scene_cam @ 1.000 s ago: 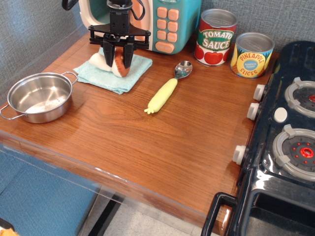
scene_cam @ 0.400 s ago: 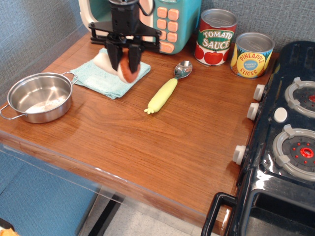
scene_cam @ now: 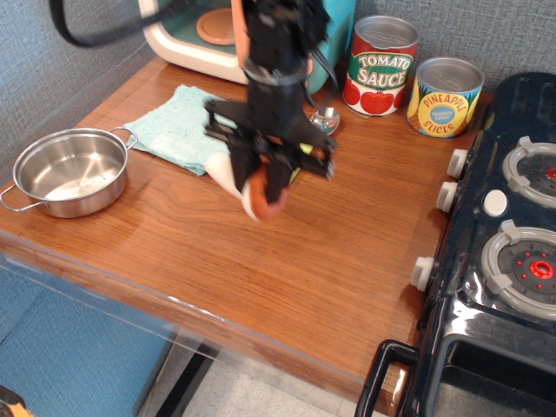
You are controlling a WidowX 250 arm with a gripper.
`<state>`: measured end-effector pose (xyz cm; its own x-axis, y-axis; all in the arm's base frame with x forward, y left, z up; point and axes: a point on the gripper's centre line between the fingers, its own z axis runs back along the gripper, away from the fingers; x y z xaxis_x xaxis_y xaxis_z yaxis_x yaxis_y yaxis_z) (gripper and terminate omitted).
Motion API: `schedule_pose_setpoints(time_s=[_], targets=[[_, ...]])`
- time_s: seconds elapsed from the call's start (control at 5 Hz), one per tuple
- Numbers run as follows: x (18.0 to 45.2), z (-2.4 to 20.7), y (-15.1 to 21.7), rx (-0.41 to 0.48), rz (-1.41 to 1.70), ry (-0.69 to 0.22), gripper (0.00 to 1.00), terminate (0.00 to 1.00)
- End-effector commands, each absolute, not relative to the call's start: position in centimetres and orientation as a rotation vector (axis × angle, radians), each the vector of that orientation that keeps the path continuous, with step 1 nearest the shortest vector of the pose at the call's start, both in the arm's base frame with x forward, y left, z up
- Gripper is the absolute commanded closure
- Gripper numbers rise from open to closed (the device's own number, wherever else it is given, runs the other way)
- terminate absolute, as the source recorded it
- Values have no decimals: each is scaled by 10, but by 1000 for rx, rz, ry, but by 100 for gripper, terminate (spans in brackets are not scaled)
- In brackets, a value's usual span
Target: Pick up rattle on top of blue cloth and move it diagonally.
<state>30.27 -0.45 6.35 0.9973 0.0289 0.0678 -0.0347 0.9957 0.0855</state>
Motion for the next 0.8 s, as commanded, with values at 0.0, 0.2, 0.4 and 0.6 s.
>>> schedule_pose_setpoints(time_s=[0.0, 0.2, 0.4, 0.6], targets=[[268, 60, -16, 80, -105, -72, 100, 0], [258, 56, -20, 52, -143, -51, 100, 0], [246, 63, -24, -1, -114, -52, 0, 0], [245, 74, -17, 1, -25, -60, 0, 0]])
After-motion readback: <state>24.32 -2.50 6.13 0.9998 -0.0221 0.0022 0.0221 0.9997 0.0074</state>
